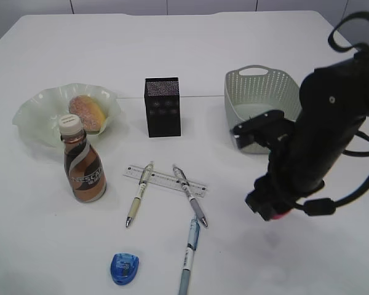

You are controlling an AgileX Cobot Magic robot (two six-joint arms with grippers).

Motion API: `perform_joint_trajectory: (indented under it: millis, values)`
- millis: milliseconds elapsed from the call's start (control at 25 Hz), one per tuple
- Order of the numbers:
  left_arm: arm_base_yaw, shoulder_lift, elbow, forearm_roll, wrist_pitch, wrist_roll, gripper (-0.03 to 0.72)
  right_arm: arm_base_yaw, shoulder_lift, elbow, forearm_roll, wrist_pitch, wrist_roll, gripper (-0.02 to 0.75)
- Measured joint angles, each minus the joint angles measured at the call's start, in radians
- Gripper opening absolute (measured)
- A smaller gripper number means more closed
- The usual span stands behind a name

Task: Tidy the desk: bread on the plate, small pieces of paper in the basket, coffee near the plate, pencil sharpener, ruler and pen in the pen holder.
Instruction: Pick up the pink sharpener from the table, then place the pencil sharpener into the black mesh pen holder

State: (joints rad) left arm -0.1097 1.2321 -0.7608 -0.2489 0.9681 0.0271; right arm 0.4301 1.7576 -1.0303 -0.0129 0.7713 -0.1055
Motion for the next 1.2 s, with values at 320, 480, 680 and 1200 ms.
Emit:
perform_joint_trajectory:
  millis: [320,480,680,1200]
  values:
    - [0.0,0.0,0.0,0.0,-0.003,0.0,0.496,0.0,-0.003,-0.257,0.13,0.009,-0.079,0.357]
    - [0.0,0.0,0.0,0.0,-0.004,0.0,0.496,-0.037,0.0,-0.375,0.222,0.009,-0.126,0.357]
    - [0.0,0.0,0.0,0.0,-0.009,0.0,0.496,-0.157,0.054,-0.506,0.508,0.021,-0.289,0.357]
    - [0.0,0.0,0.0,0.0,-0.013,0.0,0.496,-0.213,0.374,-0.797,0.879,0.032,-0.516,0.356]
